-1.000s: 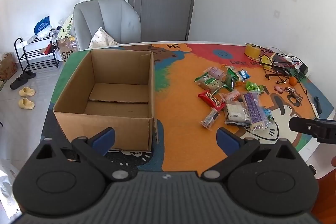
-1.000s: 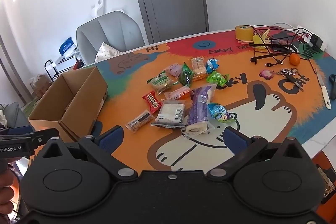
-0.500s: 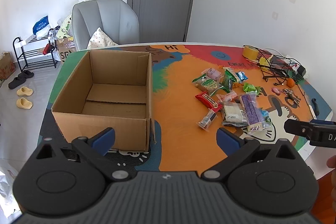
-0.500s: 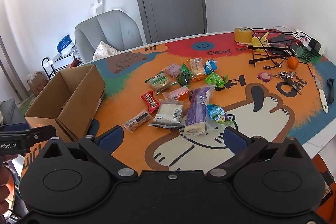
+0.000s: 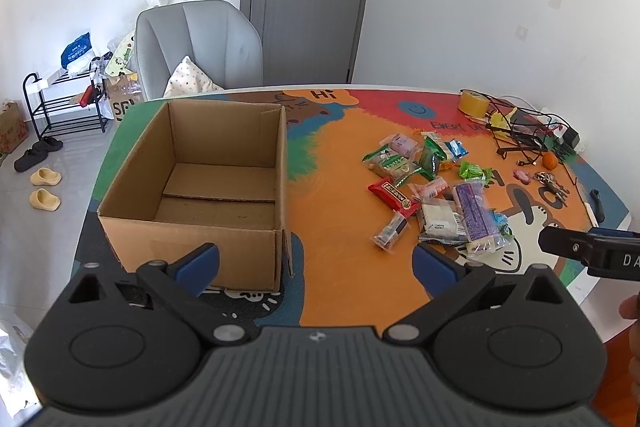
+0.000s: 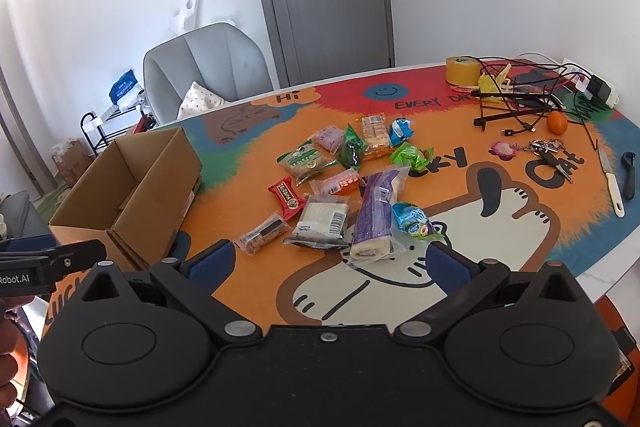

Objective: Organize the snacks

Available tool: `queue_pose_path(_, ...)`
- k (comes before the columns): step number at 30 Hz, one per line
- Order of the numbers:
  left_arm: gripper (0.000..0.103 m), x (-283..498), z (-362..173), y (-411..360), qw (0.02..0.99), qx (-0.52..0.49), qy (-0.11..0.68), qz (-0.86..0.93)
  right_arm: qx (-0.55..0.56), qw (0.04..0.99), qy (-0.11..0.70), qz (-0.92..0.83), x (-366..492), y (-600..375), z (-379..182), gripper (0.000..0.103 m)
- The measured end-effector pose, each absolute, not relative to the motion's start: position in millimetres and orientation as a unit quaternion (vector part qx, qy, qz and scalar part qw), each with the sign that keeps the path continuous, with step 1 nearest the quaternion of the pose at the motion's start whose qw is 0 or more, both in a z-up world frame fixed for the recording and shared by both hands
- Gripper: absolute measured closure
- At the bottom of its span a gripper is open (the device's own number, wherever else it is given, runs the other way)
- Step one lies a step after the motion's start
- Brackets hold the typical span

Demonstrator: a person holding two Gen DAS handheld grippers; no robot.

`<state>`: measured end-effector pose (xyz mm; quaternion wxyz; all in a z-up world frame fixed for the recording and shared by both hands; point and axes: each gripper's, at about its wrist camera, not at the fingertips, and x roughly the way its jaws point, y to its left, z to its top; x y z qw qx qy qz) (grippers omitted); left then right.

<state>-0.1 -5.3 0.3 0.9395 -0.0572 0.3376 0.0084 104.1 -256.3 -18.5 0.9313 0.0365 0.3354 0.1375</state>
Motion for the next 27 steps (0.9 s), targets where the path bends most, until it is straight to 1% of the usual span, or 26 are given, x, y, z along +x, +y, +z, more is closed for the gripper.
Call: queue_pose_path(27, 0.001, -1.9, 0.8, -7.4, 0.940, -0.056, 0.337, 0.006, 0.041, 0.932, 0.333, 0.135, 104.3, -260.3, -17.6, 0.000)
